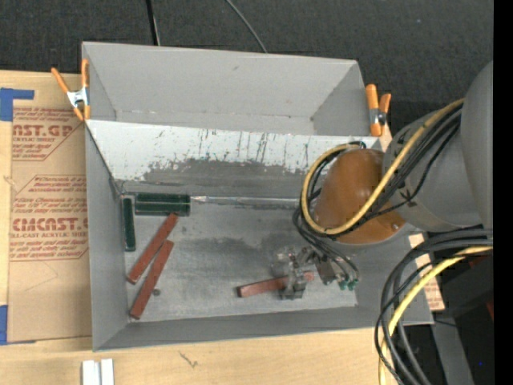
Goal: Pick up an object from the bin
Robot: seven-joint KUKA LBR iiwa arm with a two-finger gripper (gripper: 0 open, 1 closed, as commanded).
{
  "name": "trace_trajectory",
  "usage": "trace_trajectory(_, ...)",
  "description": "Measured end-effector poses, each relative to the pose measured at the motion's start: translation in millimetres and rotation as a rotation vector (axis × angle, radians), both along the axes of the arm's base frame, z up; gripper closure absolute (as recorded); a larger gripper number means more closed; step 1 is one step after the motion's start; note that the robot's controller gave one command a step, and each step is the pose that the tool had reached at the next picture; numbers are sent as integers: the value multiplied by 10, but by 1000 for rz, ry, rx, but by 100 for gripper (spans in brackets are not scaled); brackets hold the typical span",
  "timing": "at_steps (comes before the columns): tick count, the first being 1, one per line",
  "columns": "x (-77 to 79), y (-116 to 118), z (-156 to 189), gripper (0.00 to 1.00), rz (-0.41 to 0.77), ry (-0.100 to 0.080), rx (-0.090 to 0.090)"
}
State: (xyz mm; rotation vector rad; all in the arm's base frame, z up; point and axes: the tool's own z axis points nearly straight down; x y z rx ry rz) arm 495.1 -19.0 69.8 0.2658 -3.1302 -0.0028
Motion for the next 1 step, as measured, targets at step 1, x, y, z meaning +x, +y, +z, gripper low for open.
trace_trajectory(1, 53, 6, 1489, 100, -10, -3, -2)
